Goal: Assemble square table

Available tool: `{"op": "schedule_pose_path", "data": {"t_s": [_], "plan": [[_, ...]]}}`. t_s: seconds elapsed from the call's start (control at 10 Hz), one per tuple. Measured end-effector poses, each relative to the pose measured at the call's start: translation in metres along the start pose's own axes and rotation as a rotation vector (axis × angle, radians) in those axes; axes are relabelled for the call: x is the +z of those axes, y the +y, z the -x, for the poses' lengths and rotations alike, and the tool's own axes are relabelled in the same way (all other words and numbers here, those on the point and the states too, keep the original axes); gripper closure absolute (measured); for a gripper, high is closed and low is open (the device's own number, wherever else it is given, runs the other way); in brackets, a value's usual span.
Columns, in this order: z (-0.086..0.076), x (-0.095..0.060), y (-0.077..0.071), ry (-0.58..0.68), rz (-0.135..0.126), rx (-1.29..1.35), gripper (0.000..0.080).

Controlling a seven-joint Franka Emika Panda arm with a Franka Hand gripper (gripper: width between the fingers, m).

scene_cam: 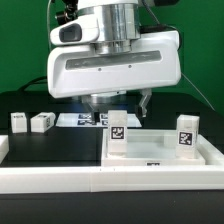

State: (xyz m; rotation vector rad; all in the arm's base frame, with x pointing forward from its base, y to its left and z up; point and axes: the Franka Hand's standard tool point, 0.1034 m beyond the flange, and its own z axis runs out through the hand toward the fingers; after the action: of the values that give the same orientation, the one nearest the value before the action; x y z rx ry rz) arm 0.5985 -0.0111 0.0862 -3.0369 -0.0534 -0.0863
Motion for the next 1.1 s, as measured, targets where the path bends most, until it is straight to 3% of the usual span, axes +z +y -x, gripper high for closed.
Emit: {"op": "schedule_pose_path", "data": {"t_s": [0.1, 0.2, 0.3, 0.5, 1.1], "plan": [[0.000, 0.000, 0.000, 0.000, 0.000, 0.000, 0.0407], [0.000, 0.000, 0.000, 0.000, -0.001, 0.011, 0.0407], [0.000, 0.000, 0.000, 0.001, -0.001, 0.026, 0.0511], [0.000, 0.000, 0.000, 0.001, -0.003, 0.080, 0.0511], [0.002, 0.003, -0.014, -0.004, -0.027, 0.726, 0.0509]]}}
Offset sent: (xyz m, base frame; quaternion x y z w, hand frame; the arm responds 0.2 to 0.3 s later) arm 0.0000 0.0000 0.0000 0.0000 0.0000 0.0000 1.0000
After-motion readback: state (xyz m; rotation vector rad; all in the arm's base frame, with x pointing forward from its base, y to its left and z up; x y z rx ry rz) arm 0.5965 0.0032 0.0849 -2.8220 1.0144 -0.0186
